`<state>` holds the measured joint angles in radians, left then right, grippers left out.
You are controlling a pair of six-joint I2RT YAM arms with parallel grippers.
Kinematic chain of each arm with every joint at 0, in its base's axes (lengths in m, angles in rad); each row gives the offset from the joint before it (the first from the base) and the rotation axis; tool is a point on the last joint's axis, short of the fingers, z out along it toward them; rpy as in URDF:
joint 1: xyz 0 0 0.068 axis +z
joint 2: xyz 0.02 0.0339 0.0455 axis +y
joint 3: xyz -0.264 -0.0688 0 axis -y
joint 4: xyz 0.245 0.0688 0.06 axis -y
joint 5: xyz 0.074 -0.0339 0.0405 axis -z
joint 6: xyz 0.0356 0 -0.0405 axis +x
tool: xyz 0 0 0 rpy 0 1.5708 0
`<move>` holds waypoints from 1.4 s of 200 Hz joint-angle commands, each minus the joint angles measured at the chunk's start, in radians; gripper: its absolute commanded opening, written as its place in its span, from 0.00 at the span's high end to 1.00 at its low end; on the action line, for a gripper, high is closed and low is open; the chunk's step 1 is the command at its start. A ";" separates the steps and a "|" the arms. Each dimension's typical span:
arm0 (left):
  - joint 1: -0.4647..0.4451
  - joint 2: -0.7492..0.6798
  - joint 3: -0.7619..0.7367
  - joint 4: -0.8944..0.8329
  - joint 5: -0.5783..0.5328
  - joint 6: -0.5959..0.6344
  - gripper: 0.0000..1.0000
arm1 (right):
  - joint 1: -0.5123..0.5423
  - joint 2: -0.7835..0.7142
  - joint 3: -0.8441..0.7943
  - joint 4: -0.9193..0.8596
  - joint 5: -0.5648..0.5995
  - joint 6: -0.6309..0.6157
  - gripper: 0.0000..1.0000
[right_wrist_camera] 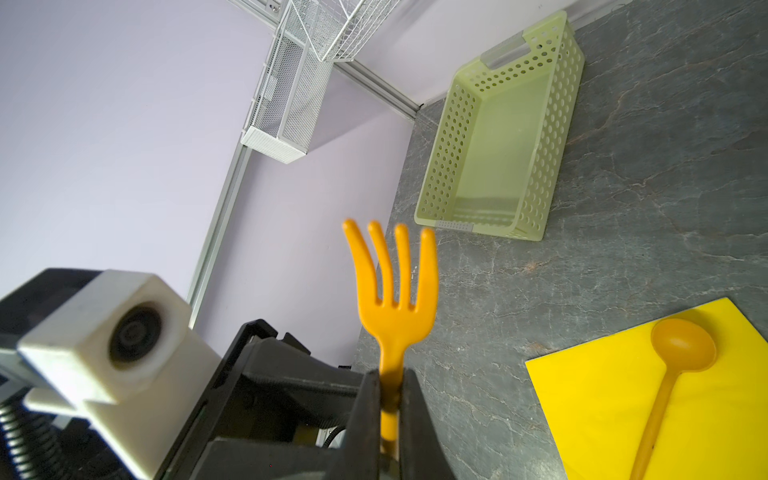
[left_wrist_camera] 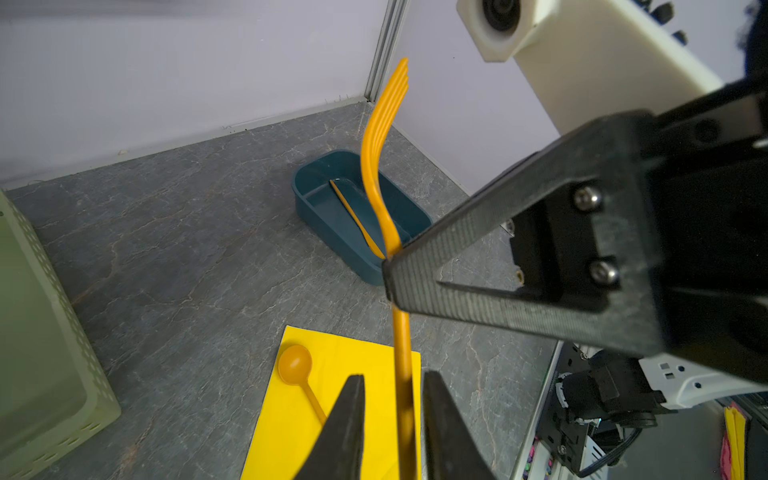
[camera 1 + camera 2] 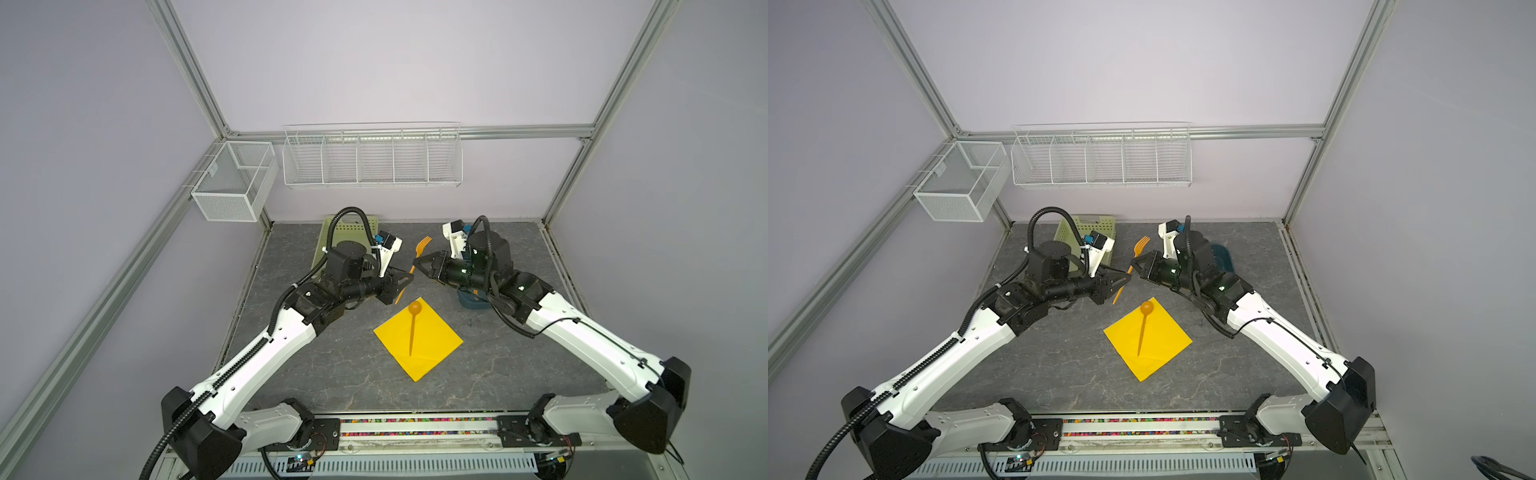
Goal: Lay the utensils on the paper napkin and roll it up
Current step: 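Open the left gripper and draw it back while the right gripper keeps the fork, then lower the yellow fork onto the napkin beside the spoon with the right gripper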
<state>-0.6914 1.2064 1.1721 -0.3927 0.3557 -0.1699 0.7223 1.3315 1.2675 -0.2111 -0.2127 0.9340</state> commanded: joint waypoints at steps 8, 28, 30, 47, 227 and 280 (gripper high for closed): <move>0.001 -0.034 0.006 -0.044 -0.031 0.036 0.72 | -0.002 0.027 0.049 -0.095 0.031 -0.034 0.93; 0.011 -0.037 0.014 -0.075 -0.045 0.044 0.72 | -0.004 0.040 0.075 -0.172 0.040 -0.069 0.93; 0.013 -0.039 0.015 -0.078 -0.046 0.045 0.72 | -0.004 0.042 0.077 -0.175 0.041 -0.071 0.93; 0.034 -0.043 0.014 -0.094 -0.039 0.048 0.72 | -0.003 0.056 0.098 -0.243 0.047 -0.098 0.93; 0.250 -0.072 -0.122 -0.053 0.022 0.163 0.73 | -0.002 0.339 0.069 -0.488 0.057 -0.160 0.93; 0.250 -0.095 -0.148 -0.069 -0.005 0.180 0.73 | -0.003 0.445 0.065 -0.494 0.037 -0.178 0.93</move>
<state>-0.4450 1.1419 1.0351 -0.4690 0.3668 -0.0212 0.7216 1.7393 1.3434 -0.6834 -0.1623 0.7761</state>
